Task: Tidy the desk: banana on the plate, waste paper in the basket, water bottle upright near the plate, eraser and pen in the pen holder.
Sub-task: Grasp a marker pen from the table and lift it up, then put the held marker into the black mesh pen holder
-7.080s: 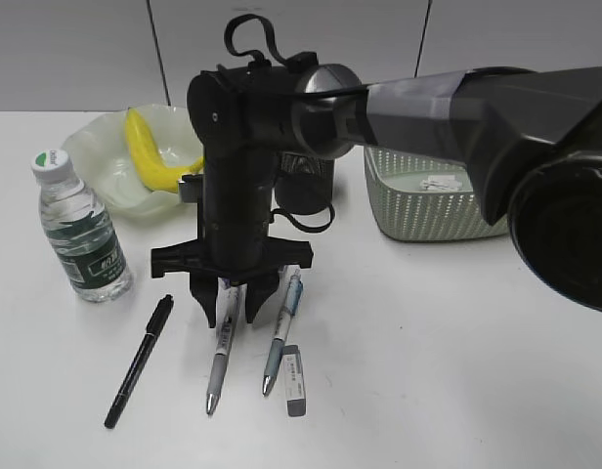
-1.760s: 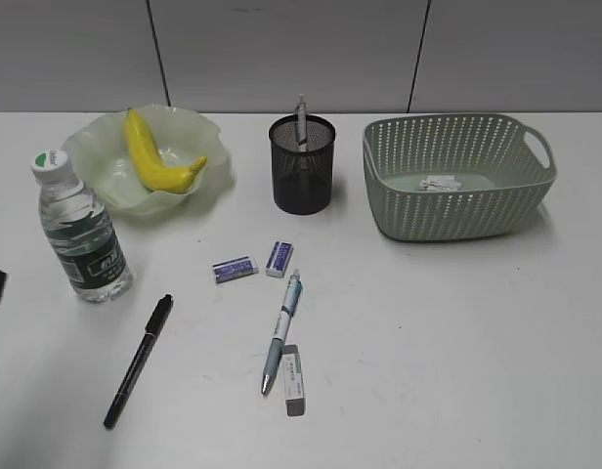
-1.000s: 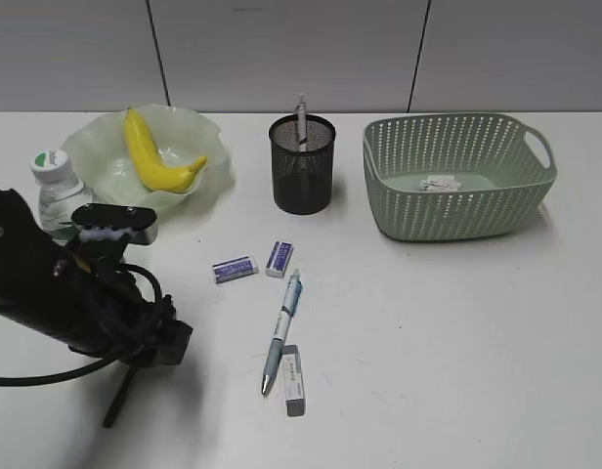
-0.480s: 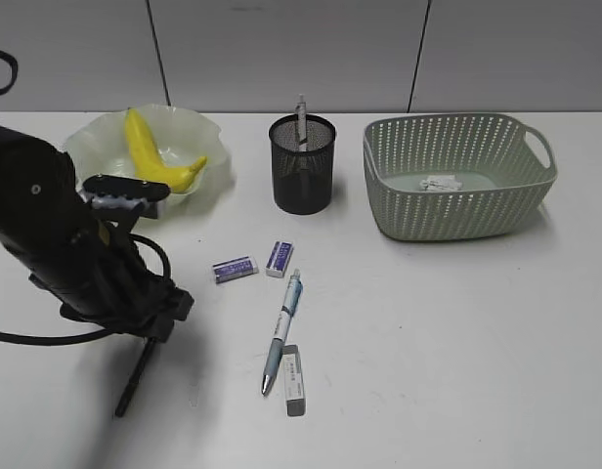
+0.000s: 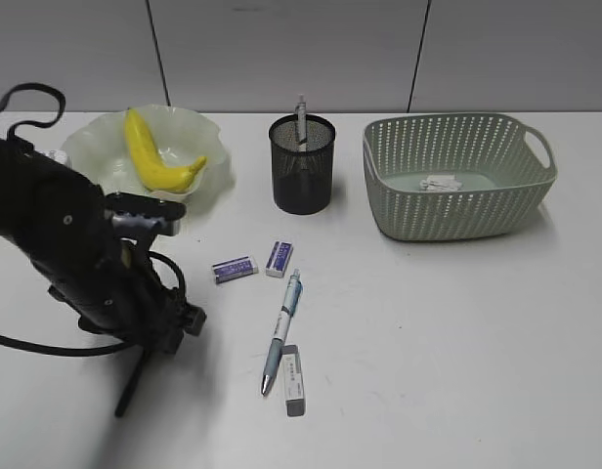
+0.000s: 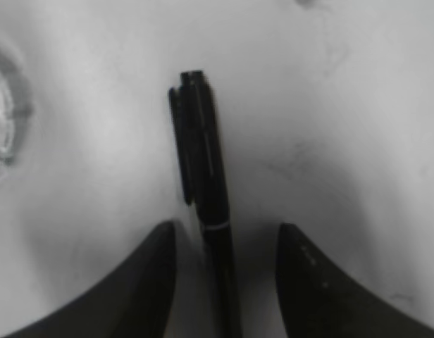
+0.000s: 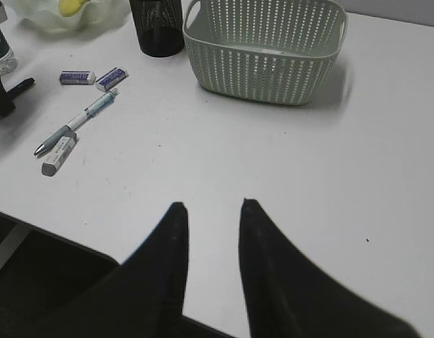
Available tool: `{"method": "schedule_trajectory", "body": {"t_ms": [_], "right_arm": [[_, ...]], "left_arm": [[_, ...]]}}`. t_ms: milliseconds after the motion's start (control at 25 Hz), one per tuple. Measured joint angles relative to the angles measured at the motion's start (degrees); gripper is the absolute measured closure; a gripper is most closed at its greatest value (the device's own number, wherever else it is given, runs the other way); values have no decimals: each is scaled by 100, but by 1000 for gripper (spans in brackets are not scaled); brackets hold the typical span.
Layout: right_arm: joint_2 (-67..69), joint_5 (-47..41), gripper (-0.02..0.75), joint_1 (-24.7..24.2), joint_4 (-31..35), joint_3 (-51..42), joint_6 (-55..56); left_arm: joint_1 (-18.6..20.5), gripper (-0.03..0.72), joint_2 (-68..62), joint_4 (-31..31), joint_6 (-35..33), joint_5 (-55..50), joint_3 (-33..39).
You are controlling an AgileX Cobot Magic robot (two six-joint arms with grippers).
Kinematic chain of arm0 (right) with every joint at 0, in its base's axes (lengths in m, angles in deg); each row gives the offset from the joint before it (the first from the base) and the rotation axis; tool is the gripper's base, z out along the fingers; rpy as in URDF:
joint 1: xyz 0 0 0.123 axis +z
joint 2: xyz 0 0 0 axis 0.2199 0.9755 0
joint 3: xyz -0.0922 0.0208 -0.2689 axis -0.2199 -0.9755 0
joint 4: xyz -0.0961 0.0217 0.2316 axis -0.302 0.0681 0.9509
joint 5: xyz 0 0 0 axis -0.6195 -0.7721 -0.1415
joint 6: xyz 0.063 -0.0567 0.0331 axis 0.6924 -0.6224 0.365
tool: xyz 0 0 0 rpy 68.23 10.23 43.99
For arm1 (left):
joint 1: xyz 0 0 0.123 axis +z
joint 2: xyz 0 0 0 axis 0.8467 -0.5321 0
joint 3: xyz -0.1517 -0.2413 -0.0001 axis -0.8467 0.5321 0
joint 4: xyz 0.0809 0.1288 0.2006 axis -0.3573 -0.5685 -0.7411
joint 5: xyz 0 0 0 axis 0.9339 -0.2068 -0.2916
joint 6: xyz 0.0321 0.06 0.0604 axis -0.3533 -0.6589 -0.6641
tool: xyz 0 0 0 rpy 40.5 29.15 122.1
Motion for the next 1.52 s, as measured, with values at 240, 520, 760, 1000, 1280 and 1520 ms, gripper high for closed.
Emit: {"method": "schedule_trajectory", "body": {"t_ms": [240, 520, 760, 1000, 1280, 1520], "right_arm": [[0, 0, 522, 0, 0, 0, -6], [0, 0, 522, 0, 0, 0, -6], [0, 7, 521, 0, 0, 0, -6], [0, 7, 521, 0, 0, 0, -6], [0, 11, 521, 0, 0, 0, -6], [0, 11, 521, 0, 0, 0, -6]], "left_arm": [[0, 542, -83, -120, 4, -10, -58], [-113, 618, 676, 192, 13, -10, -449], [-114, 618, 1362, 280, 18, 1050, -1132], [-114, 618, 940, 330, 18, 4007, -1324], [-114, 618, -677, 325, 18, 5945, -1775], [-114, 618, -1511, 325, 18, 6094, -2394]]}}
